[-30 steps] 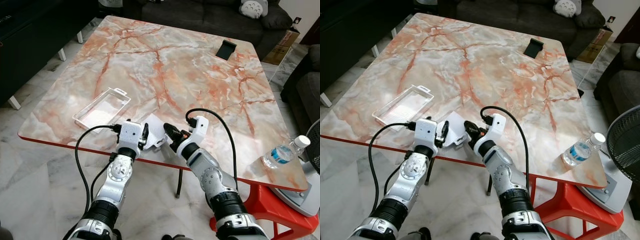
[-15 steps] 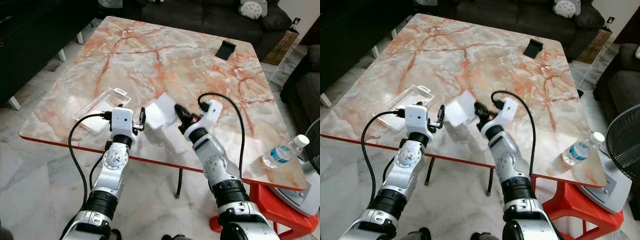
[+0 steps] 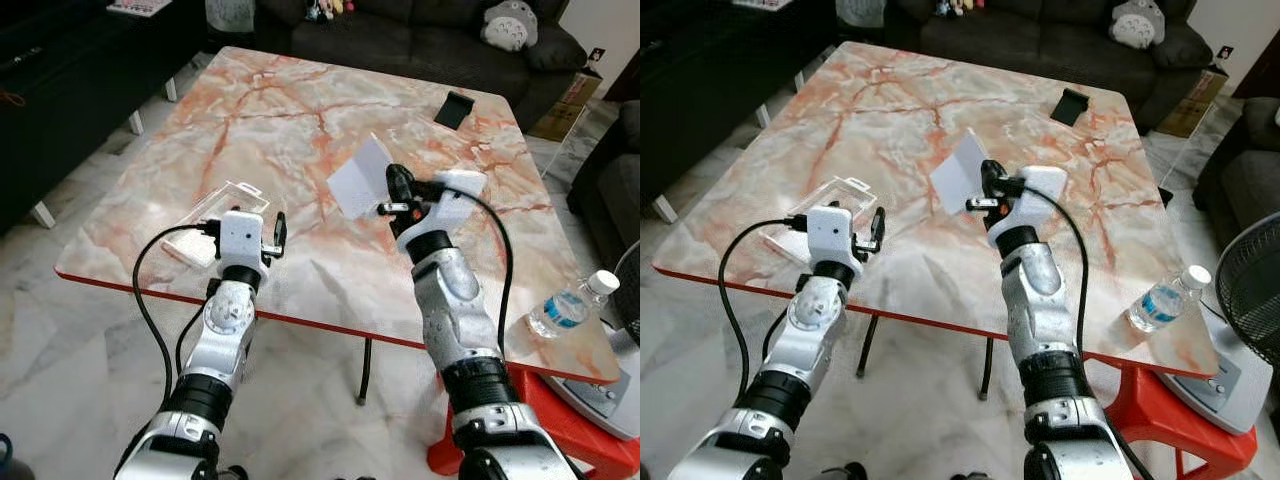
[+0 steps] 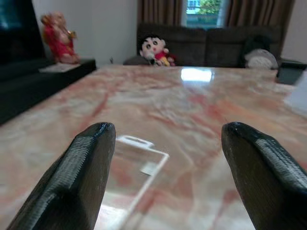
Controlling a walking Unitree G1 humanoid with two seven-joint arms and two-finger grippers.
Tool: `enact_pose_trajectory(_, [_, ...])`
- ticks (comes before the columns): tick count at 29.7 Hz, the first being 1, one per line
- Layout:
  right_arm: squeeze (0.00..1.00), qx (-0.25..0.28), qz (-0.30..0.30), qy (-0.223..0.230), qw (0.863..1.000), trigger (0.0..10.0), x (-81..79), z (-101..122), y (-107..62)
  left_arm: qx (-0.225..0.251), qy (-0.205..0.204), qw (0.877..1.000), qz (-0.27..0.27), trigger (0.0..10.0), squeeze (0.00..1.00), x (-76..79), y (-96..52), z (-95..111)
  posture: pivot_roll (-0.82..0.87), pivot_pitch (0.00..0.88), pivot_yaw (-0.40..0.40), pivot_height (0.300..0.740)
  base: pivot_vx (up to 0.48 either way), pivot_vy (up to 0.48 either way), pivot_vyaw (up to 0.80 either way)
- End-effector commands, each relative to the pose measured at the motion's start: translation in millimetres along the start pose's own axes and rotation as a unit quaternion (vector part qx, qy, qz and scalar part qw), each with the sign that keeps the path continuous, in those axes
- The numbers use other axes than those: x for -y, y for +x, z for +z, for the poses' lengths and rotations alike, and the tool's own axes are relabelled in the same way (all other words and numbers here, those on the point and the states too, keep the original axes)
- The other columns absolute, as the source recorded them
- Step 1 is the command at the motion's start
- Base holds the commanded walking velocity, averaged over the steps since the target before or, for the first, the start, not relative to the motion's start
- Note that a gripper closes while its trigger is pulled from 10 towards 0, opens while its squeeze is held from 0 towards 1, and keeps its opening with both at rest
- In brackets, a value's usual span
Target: Picking trash to rubbish bin
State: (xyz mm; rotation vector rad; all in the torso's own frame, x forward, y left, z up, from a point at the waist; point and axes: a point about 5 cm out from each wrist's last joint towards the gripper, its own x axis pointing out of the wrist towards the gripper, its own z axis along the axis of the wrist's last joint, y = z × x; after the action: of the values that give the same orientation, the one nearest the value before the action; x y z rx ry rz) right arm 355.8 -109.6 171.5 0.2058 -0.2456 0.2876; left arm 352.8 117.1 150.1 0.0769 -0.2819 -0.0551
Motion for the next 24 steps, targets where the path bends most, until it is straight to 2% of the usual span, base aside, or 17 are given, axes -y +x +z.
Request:
enact_pose_trajectory(1, [0.0,0.013,-0.007,-0.031,0.999,10.0,3.3,3,-1.7,0.004,0.006,1.0,0.004,10.0,0.0,0.7,2.2,1,-0.12,0.015,-0.087,0.74,0.0,0.0,0.0])
enact_pose_trajectory(4, [0.0,0.013,-0.007,-0.031,0.999,10.0,3.3,3,-1.8,0.004,0.006,1.0,0.004,10.0,0.0,0.7,2.2,1,-0.12,0.015,-0.087,0.74,0.0,0.0,0.0])
enact_pose_trajectory(6, [0.0,0.016,-0.023,-0.055,0.998,10.0,6.0,-1,-8.0,0.01,0.015,1.0,-0.004,10.0,0.0,2.2,3.3,2,-0.13,0.0,-0.056,0.74,0.0,0.0,0.0])
enact_pose_trajectory(14, [0.0,0.024,-0.034,-0.057,0.997,10.0,4.7,-4,-10.5,0.018,0.017,1.0,-0.017,10.0,0.0,10.3,4.7,4,-0.14,0.0,-0.045,0.74,0.0,0.0,0.0])
enact_pose_trajectory(24, [0.0,0.03,-0.038,-0.058,0.997,10.0,4.3,-3,-8.6,0.019,0.017,0.999,-0.022,10.0,0.0,11.5,4.7,2,-0.13,0.0,-0.04,0.74,0.0,0.0,0.0])
